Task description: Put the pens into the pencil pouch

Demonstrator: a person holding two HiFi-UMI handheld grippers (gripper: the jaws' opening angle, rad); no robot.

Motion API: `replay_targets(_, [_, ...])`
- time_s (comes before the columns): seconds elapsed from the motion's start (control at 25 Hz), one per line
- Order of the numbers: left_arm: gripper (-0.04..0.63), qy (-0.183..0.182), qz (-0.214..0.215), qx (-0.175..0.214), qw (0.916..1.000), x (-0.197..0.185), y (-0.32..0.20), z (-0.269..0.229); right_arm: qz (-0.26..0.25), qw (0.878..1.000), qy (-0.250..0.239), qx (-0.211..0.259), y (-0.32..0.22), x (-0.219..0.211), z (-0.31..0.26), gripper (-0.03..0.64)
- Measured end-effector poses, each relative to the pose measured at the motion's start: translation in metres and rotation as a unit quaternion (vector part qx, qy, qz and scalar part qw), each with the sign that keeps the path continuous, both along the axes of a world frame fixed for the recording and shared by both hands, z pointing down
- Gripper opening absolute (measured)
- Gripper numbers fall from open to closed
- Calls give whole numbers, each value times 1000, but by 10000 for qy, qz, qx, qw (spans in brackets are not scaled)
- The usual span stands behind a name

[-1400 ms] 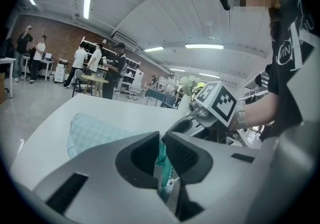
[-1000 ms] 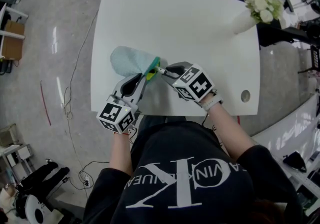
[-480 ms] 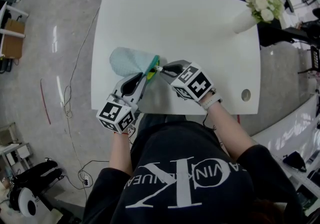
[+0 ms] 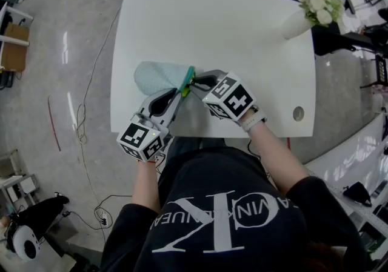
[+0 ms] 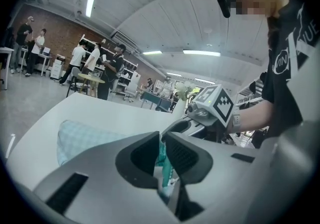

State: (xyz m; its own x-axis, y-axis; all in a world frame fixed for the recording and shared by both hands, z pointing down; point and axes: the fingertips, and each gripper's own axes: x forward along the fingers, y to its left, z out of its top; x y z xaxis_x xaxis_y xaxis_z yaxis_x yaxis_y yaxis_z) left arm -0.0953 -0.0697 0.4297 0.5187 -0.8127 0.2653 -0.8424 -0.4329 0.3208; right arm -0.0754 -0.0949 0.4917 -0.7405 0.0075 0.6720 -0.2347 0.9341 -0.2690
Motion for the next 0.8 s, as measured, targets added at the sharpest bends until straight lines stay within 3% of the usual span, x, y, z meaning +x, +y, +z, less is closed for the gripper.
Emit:
replay_targets(0.48, [43, 72, 146, 14, 9999, 0, 3, -1, 202, 9992, 329, 30, -4, 1, 17, 81])
replay_targets(0.8, [43, 96, -2, 15, 10000, -12, 4, 1, 206, 9994, 255, -75, -2, -2, 19, 94])
